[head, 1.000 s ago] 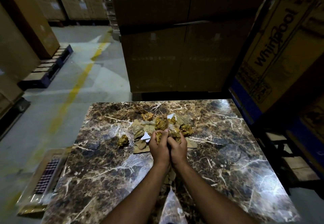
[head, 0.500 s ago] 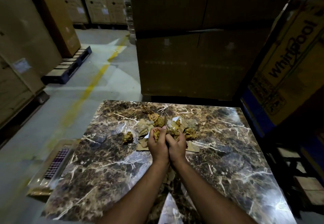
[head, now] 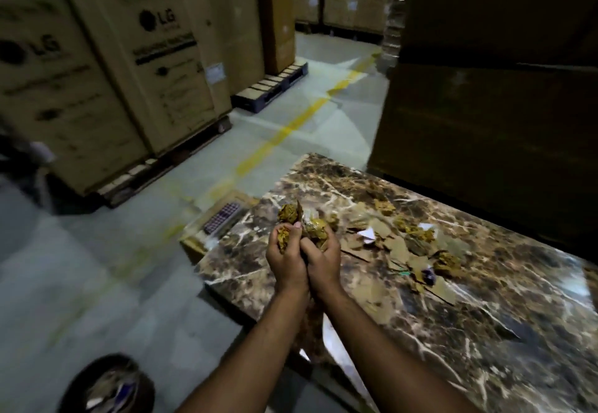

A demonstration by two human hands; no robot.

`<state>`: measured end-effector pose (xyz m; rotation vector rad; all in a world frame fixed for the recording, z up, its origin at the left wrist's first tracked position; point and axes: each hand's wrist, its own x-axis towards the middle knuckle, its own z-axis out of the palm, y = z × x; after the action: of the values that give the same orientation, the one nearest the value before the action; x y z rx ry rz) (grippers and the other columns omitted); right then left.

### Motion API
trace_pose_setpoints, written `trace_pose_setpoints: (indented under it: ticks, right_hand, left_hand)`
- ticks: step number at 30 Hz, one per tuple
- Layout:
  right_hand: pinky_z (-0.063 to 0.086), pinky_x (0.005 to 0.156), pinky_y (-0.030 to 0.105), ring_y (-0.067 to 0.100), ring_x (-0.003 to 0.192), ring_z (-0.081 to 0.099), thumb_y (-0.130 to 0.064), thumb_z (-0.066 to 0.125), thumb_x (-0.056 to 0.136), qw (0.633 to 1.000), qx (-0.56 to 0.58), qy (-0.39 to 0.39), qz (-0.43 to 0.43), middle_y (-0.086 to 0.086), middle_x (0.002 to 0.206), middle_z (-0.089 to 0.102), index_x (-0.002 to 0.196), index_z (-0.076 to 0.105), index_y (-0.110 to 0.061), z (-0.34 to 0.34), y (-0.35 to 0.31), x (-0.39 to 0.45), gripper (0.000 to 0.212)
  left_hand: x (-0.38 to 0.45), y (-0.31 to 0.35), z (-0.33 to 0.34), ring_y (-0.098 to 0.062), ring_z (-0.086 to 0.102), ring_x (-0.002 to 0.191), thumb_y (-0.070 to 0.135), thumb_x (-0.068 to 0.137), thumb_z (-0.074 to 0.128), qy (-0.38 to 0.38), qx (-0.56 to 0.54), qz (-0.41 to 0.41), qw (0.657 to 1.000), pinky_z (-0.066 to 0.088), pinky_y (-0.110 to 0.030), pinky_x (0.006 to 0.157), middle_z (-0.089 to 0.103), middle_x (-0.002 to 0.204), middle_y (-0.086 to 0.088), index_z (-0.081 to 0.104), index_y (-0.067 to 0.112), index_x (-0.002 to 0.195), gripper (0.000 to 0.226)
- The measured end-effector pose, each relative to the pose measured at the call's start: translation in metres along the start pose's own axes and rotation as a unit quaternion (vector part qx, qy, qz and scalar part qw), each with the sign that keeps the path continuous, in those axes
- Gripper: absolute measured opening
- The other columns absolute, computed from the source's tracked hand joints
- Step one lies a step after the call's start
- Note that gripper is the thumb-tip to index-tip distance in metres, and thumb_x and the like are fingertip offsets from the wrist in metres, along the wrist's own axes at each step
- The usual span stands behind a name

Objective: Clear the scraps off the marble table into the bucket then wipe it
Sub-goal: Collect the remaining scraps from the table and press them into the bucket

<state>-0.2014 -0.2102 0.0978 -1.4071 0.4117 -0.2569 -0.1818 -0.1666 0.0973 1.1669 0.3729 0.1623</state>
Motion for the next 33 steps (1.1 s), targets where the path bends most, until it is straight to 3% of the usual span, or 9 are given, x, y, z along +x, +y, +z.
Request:
trace_pose_setpoints:
  ticks: [4, 7, 12, 15, 17, 21, 26, 31, 33]
  right_hand:
    - [0.054, 0.067, 0.02, 0.004, 0.072, 0.07, -0.014, 0.063, 0.075, 0.995, 0.014, -0.101, -0.007, -0.009, 0.079, 0.077, 0.095, 0.069, -0.023, 0.078, 0.012, -0.029, 0.023]
    - [0.054, 0.07, 0.024, 0.011, 0.075, 0.071, -0.01, 0.063, 0.075, 0.986, 0.013, -0.166, -0.003, -0.002, 0.083, 0.077, 0.098, 0.071, -0.015, 0.139, 0.025, -0.052, 0.025]
    - [0.057, 0.076, 0.027, 0.016, 0.085, 0.074, -0.008, 0.062, 0.078, 0.963, -0.012, -0.268, 0.01, 0.007, 0.093, 0.078, 0.11, 0.07, 0.0, 0.262, 0.069, -0.115, 0.034]
    - [0.057, 0.074, 0.026, 0.013, 0.083, 0.073, -0.007, 0.061, 0.078, 0.95, -0.021, -0.31, 0.025, 0.002, 0.089, 0.077, 0.109, 0.069, 0.002, 0.338, 0.098, -0.163, 0.033]
    - [0.058, 0.076, 0.031, 0.016, 0.084, 0.073, -0.006, 0.061, 0.079, 0.939, -0.028, -0.34, 0.041, 0.003, 0.09, 0.077, 0.105, 0.071, -0.007, 0.389, 0.121, -0.198, 0.028]
    - [0.06, 0.085, 0.048, 0.027, 0.088, 0.073, -0.008, 0.062, 0.082, 0.916, -0.05, -0.393, 0.061, 0.011, 0.095, 0.077, 0.106, 0.072, -0.011, 0.466, 0.157, -0.257, 0.025]
    - [0.059, 0.083, 0.045, 0.023, 0.086, 0.071, -0.006, 0.062, 0.083, 0.895, -0.059, -0.436, 0.069, 0.007, 0.092, 0.075, 0.106, 0.069, -0.006, 0.526, 0.181, -0.305, 0.024]
    - [0.057, 0.077, 0.042, 0.02, 0.08, 0.068, 0.001, 0.06, 0.086, 0.876, -0.07, -0.473, 0.067, 0.006, 0.087, 0.072, 0.104, 0.066, 0.0, 0.557, 0.204, -0.322, 0.019]
    - [0.056, 0.073, 0.035, 0.016, 0.077, 0.066, 0.003, 0.06, 0.086, 0.873, -0.081, -0.477, 0.067, 0.001, 0.084, 0.071, 0.103, 0.065, 0.003, 0.564, 0.218, -0.321, 0.018]
  left_hand:
    - [0.026, 0.032, -0.073, -0.01, 0.067, 0.072, 0.004, 0.096, 0.063, 0.103, -0.033, 0.02, 0.994, 0.055, -0.028, 0.07, 0.073, 0.077, 0.006, 0.064, 0.017, 0.088, 0.016]
    - [0.046, 0.051, -0.136, -0.021, 0.065, 0.076, 0.003, 0.094, 0.064, 0.154, -0.053, 0.033, 0.986, 0.053, -0.033, 0.073, 0.07, 0.081, -0.005, 0.064, 0.012, 0.088, 0.011]
    - [0.077, 0.09, -0.274, -0.016, 0.065, 0.071, 0.009, 0.089, 0.067, 0.24, -0.063, 0.067, 0.966, 0.054, -0.029, 0.065, 0.069, 0.074, 0.0, 0.062, 0.014, 0.082, 0.01]
    - [0.092, 0.11, -0.366, -0.02, 0.065, 0.073, 0.019, 0.086, 0.067, 0.282, -0.038, 0.084, 0.955, 0.053, -0.031, 0.065, 0.069, 0.077, -0.005, 0.062, 0.012, 0.082, 0.009]
    - [0.1, 0.122, -0.431, -0.028, 0.067, 0.078, 0.032, 0.08, 0.064, 0.31, -0.027, 0.082, 0.947, 0.054, -0.031, 0.068, 0.07, 0.081, -0.009, 0.064, 0.013, 0.084, 0.019]
    - [0.105, 0.145, -0.528, -0.024, 0.068, 0.077, 0.03, 0.081, 0.061, 0.365, -0.032, 0.074, 0.927, 0.053, -0.033, 0.07, 0.071, 0.08, -0.007, 0.065, 0.01, 0.088, 0.022]
    - [0.109, 0.166, -0.603, -0.006, 0.065, 0.065, 0.021, 0.084, 0.061, 0.422, -0.053, 0.086, 0.901, 0.051, -0.021, 0.061, 0.07, 0.068, 0.009, 0.064, 0.017, 0.084, 0.005]
    - [0.118, 0.16, -0.647, -0.006, 0.066, 0.068, 0.016, 0.09, 0.063, 0.454, -0.066, 0.08, 0.885, 0.051, -0.021, 0.061, 0.07, 0.071, 0.011, 0.063, 0.016, 0.086, 0.004]
    - [0.124, 0.149, -0.658, -0.006, 0.066, 0.069, 0.007, 0.094, 0.061, 0.465, -0.065, 0.079, 0.88, 0.051, -0.02, 0.062, 0.07, 0.072, 0.01, 0.064, 0.013, 0.088, 0.009]
